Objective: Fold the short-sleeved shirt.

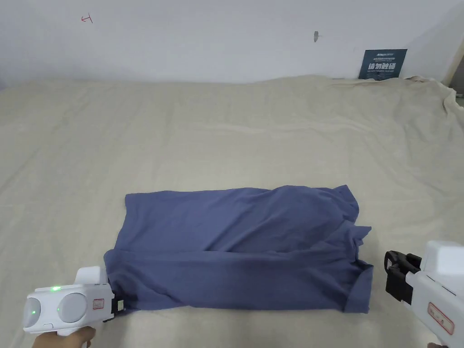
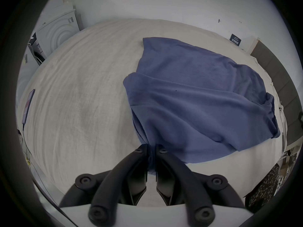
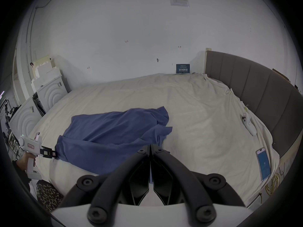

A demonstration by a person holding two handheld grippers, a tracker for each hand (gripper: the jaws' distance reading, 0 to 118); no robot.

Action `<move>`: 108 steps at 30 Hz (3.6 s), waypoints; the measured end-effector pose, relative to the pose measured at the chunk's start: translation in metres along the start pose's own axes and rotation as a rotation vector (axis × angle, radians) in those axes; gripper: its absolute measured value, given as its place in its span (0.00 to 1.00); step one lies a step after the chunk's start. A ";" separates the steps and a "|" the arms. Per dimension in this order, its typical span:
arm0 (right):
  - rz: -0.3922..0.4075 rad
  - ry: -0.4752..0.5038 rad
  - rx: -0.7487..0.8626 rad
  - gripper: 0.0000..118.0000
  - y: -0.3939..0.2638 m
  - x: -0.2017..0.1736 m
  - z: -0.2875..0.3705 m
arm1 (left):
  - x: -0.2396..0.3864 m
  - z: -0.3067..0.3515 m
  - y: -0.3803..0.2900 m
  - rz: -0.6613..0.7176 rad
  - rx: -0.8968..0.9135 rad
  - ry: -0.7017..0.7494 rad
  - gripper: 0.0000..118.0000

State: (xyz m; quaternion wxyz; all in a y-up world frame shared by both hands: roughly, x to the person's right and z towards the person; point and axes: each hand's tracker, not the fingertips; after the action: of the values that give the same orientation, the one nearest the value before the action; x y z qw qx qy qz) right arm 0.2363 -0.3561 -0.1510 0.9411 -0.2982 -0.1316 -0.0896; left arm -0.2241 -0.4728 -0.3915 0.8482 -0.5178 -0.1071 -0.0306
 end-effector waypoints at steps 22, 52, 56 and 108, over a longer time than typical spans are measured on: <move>-0.010 -0.036 -0.328 0.07 -0.064 -0.004 -0.098 | -0.003 0.041 0.007 -0.037 0.089 -0.058 0.03; -0.027 0.011 -0.318 0.04 -0.108 0.045 0.007 | -0.023 0.068 -0.089 -0.044 0.035 -0.094 0.03; -0.035 -0.020 -0.383 0.04 -0.126 0.051 -0.021 | -0.015 0.053 -0.092 -0.036 0.007 -0.056 0.03; 0.076 0.005 0.176 0.00 0.048 -0.023 0.011 | 0.039 0.091 0.082 -0.089 0.466 -0.042 0.00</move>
State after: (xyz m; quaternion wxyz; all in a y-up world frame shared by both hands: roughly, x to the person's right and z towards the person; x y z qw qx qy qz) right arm 0.2246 -0.3094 -0.1752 0.9668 -0.2187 -0.1250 -0.0426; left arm -0.1868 -0.3517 -0.4148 0.9401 -0.3035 -0.1519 -0.0318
